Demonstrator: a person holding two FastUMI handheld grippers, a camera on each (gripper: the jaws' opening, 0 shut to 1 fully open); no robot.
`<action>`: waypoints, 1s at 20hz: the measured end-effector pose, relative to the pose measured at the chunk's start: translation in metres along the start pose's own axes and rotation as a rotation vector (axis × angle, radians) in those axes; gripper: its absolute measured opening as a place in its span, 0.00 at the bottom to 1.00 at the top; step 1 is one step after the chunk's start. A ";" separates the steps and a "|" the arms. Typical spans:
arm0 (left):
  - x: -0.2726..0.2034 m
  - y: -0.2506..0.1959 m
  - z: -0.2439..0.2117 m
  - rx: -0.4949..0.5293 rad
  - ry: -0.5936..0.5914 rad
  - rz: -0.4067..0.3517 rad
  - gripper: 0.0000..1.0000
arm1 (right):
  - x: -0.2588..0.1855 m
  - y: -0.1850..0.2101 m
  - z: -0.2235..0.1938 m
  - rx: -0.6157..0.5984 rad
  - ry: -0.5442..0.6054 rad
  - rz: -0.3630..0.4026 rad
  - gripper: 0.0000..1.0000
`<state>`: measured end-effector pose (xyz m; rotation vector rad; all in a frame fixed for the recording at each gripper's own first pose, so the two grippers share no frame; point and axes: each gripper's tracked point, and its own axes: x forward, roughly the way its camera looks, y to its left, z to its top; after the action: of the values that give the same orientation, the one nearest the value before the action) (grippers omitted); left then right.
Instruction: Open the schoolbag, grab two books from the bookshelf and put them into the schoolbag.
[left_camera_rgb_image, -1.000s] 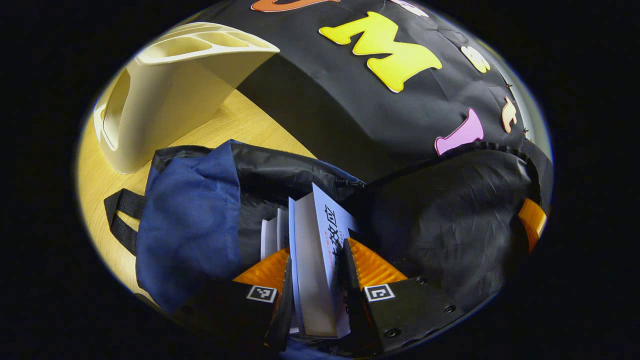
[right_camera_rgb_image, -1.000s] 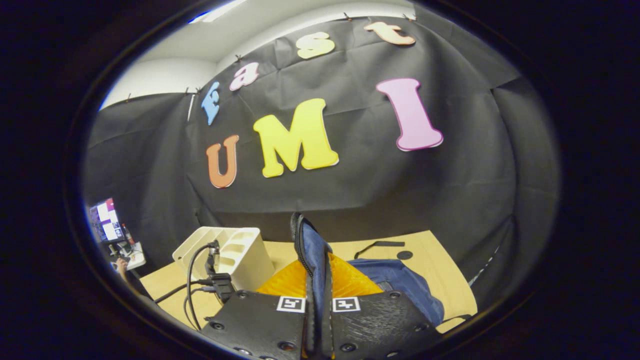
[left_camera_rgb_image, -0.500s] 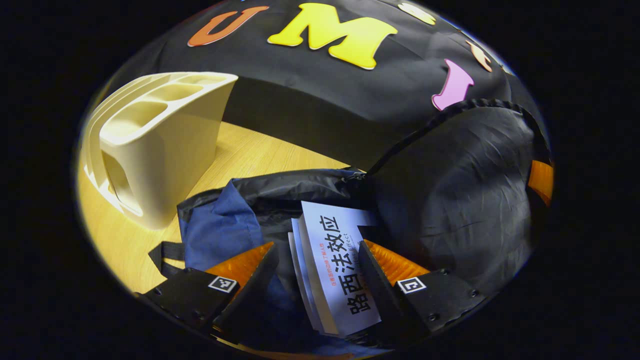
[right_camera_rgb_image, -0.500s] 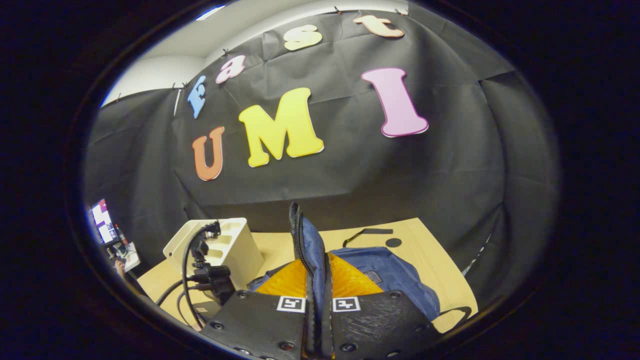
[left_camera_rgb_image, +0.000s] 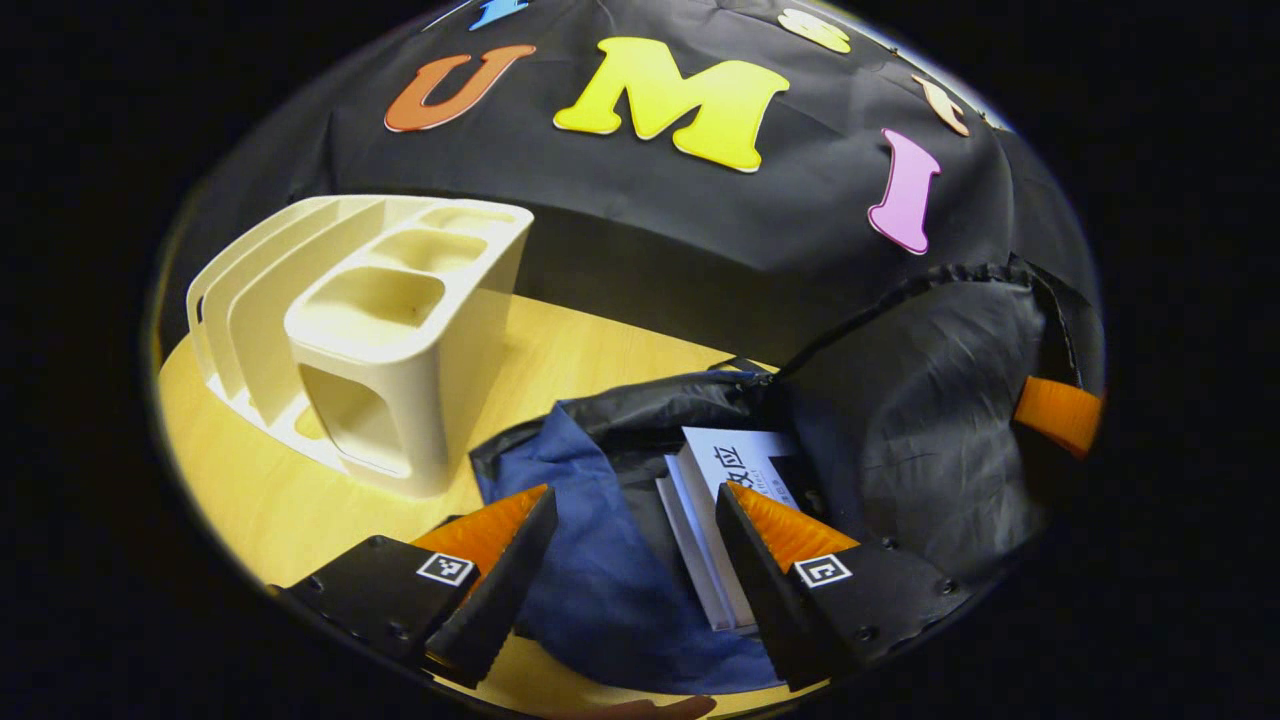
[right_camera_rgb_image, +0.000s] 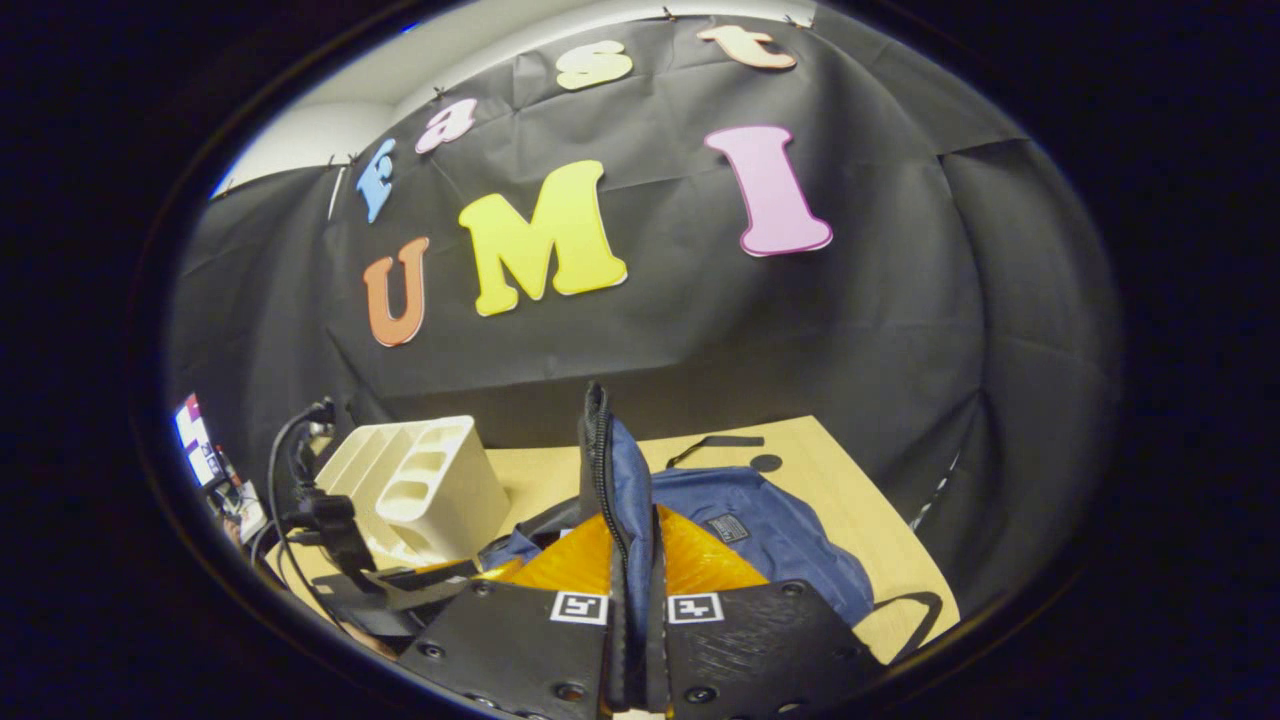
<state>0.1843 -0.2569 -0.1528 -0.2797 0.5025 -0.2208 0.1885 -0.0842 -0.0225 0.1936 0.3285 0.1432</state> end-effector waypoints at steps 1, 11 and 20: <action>-0.008 0.007 0.004 0.005 -0.015 0.011 1.00 | -0.002 0.001 -0.004 0.002 0.007 -0.008 0.07; -0.089 0.055 0.013 0.077 -0.101 0.076 1.00 | -0.038 0.000 -0.040 -0.018 0.045 -0.104 0.18; -0.161 0.077 0.010 0.141 -0.187 0.101 1.00 | -0.085 0.009 -0.054 -0.022 0.008 -0.145 0.51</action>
<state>0.0624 -0.1382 -0.0973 -0.1347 0.3137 -0.1294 0.0902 -0.0812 -0.0446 0.1473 0.3479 0.0047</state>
